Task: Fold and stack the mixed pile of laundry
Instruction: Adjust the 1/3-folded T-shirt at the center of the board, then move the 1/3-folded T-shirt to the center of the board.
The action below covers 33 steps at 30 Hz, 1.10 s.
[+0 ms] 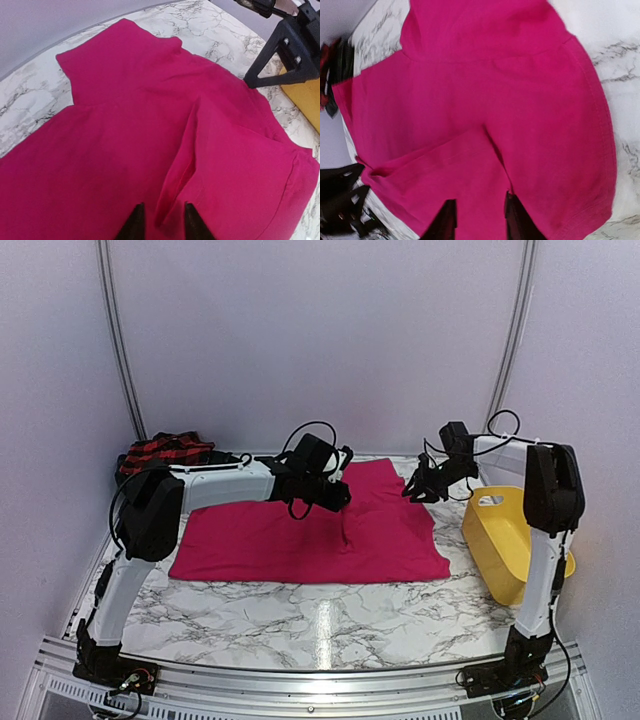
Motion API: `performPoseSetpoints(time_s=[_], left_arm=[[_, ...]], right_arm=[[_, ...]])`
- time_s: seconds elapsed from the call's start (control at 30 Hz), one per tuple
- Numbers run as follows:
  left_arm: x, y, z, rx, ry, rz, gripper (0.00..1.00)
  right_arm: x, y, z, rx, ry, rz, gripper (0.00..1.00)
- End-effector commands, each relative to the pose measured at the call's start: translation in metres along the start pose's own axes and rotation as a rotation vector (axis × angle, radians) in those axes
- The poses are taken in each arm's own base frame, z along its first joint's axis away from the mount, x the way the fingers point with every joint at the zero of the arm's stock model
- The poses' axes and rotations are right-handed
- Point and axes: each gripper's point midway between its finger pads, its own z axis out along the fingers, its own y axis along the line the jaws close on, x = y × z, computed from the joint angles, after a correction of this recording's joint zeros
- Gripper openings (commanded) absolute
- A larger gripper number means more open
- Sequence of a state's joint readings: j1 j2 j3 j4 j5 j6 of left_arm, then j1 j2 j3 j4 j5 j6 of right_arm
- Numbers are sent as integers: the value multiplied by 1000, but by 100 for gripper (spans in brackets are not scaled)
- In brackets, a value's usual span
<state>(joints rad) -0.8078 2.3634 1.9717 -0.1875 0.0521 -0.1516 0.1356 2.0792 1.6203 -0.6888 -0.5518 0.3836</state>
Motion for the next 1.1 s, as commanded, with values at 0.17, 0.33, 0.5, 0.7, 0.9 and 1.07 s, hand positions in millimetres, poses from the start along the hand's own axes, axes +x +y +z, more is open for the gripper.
performPoseSetpoints(time_s=[0.17,0.33,0.5,0.7,0.9,1.07], left_arm=[[-2,74,-34,-238,-24,-162,99],[10,114,-92,-256,-21,-378,99],[67,131,-135,-205,103,-533,99],[159,147,-155,-314,270,-644,99],[231,148,-175,-418,387,-740,98],[288,133,-199,-446,480,-864,94]], right_arm=[[-23,40,-45,-40,-130,-143,53],[27,53,-39,-49,-35,-229,53],[89,57,-13,-67,87,-249,53],[128,32,13,-28,163,-209,53],[157,-2,26,43,216,-163,53],[191,-26,29,90,276,-101,52]])
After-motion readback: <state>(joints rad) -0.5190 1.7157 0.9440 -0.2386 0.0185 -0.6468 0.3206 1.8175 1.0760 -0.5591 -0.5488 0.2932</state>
